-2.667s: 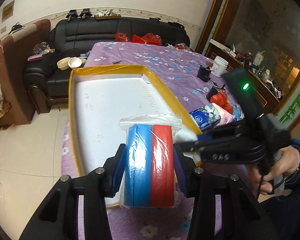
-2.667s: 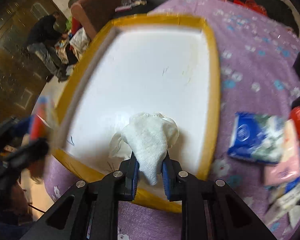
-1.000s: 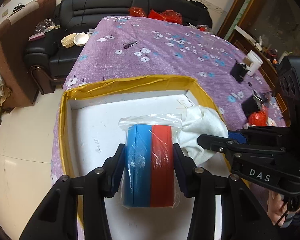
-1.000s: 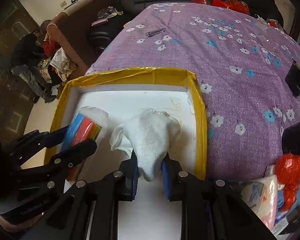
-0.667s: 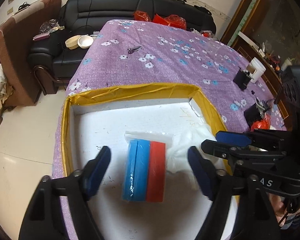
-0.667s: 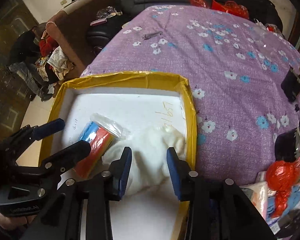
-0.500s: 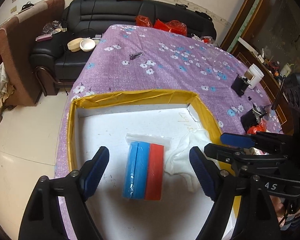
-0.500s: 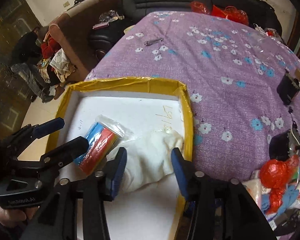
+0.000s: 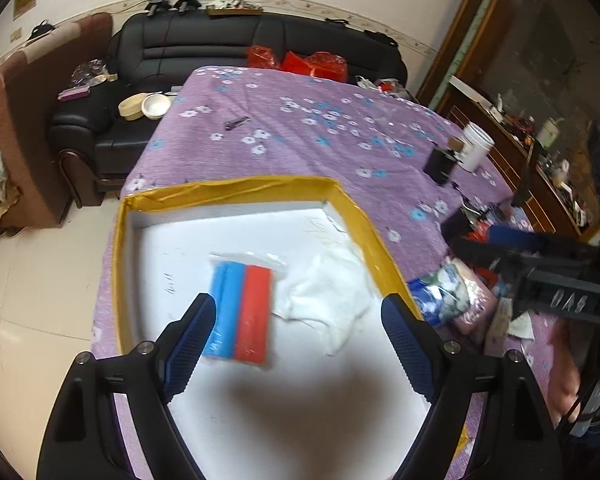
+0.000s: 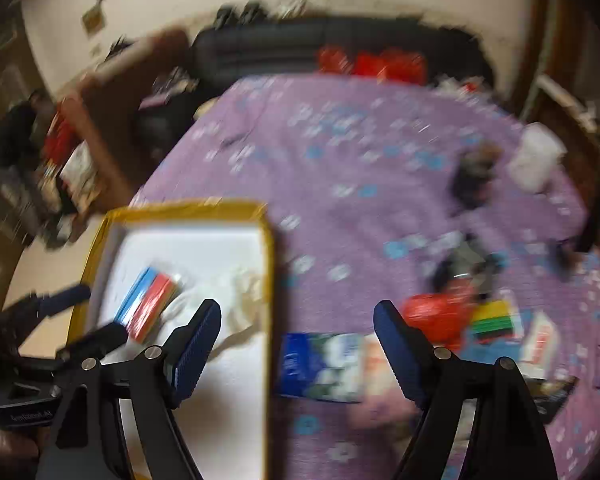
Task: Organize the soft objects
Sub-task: 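Lower the sponge bag and towel into the yellow-rimmed tray and open both tools, then grasp the yellow-patterned tissue pack with the right tool while the left tool approaches the blue tissue pack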
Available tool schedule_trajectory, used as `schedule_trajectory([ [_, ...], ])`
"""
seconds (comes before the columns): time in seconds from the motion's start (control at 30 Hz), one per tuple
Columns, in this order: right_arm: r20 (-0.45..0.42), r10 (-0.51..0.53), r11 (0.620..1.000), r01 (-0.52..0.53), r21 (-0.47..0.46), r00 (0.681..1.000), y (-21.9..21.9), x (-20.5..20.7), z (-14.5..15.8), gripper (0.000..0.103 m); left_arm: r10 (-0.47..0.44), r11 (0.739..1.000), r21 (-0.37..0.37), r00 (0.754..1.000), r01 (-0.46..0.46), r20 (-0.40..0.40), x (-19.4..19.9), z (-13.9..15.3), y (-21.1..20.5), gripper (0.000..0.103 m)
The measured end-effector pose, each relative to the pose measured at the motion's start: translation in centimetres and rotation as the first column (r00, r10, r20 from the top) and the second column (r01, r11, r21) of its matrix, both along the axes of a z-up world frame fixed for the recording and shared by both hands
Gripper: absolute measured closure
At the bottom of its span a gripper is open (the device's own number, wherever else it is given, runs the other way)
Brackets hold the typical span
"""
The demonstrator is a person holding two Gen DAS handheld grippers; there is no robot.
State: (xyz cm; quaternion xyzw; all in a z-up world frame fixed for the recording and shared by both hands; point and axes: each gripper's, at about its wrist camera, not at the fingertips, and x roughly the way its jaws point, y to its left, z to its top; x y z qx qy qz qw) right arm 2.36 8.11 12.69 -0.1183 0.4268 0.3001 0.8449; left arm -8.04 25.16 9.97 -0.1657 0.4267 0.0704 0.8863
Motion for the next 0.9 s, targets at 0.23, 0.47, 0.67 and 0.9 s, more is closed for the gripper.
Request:
schedule_trajectory([
  [0.23,0.398,-0.117,0.986,0.156,-0.067,0.91,-5.8,-4.0,3.9,0.0,-0.013,1.0,0.019,1.0,0.012,0.026,-0.6,0.8,-1.8,0.019],
  [0.47,0.169,-0.239,0.963,0.256,-0.087,0.956,-13.7,-2.5,-1.7,0.0,-0.015,1.0,-0.005,1.0,0.015,0.025,-0.9,0.5,-3.3,0.019],
  [0.67,-0.09,-0.332,0.939,0.338,0.069,0.939,-20.0,-1.3,-5.3,0.0,-0.045,0.999,-0.019,0.999,0.046,0.015,-0.8,-0.3,-5.6,0.019],
  [0.9,-0.251,-0.269,0.957,0.287,0.037,0.93,-20.3,-1.1,-8.0,0.018,-0.122,0.992,-0.005,0.992,0.122,0.01,0.2,-0.3,-8.9,0.019],
])
